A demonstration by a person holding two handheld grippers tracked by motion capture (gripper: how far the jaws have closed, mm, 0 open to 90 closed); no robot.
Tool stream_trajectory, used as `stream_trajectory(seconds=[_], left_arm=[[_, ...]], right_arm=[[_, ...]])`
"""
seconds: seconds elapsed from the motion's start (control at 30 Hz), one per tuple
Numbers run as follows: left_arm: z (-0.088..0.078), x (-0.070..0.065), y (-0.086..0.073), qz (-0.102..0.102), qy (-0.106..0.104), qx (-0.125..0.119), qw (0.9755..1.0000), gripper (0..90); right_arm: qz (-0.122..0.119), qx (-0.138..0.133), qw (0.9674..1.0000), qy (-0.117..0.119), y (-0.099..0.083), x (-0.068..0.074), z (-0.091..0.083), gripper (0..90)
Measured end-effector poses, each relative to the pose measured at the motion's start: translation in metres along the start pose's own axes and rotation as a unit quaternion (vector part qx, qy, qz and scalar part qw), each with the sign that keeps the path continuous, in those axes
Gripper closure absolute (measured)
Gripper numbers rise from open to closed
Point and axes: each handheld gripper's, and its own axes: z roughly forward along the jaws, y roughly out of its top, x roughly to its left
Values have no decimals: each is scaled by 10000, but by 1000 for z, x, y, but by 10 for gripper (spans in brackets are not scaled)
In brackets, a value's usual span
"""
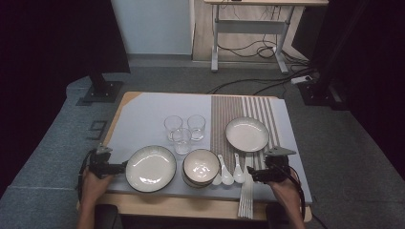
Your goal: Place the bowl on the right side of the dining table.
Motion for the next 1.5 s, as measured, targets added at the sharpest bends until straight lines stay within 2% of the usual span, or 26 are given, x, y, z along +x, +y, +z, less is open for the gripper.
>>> stream_trajectory(seconds=[0.1,0.27,0.57,0.9,1.13,1.33,1.5], left_arm=[[0,0,0,1,0,2,10000,30],[0,0,0,9,1,8,10000,30],[0,0,0,10,2,6,10000,30],[0,0,0,11,1,8,10000,30],[0,0,0,12,2,6,10000,30],[0,0,0,8,1,3,10000,30],[0,0,0,8,1,4,10000,30]], right_arm=[[-77,-88,9999,102,9,4,-3,21],[-50,-167,9993,342,22,10,-5,0],[-190,-108,9975,672,44,24,-7,0],[-424,26,9968,681,64,41,-2,0],[-590,58,9953,768,77,51,2,0],[-559,129,9949,832,88,58,8,0],[-700,233,9926,965,94,67,14,0]])
